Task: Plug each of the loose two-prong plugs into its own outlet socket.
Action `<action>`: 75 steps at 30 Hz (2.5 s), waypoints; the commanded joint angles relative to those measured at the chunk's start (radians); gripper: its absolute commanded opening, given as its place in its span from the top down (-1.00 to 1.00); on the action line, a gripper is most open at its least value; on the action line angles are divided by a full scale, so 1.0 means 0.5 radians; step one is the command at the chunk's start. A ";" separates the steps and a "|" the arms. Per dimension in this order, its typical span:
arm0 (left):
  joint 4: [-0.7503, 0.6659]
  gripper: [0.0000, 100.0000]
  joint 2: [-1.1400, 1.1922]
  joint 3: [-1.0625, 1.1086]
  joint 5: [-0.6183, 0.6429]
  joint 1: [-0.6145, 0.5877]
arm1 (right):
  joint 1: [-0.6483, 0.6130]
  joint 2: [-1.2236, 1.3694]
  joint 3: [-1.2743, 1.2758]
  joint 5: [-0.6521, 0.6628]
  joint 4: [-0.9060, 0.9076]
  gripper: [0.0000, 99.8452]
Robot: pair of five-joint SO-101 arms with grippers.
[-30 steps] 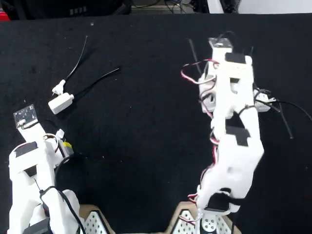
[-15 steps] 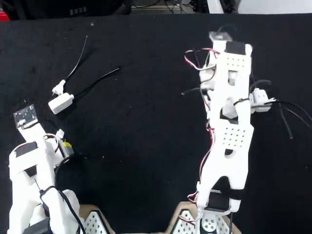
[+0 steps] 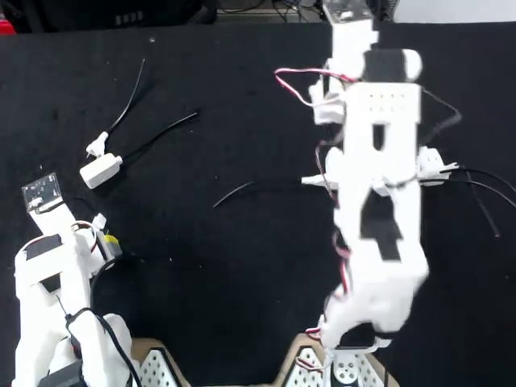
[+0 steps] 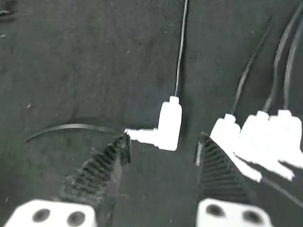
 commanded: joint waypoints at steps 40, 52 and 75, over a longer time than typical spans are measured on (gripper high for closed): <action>0.614 0.49 1.611 -2.527 -0.135 0.087 | -0.964 -1.346 3.454 0.015 -2.366 0.60; 0.942 0.49 2.452 -3.328 0.114 0.284 | -1.016 -1.346 3.454 0.025 -2.363 0.60; 1.301 0.48 2.495 -3.503 -1.415 0.548 | -1.010 -1.346 3.454 0.025 -2.369 0.60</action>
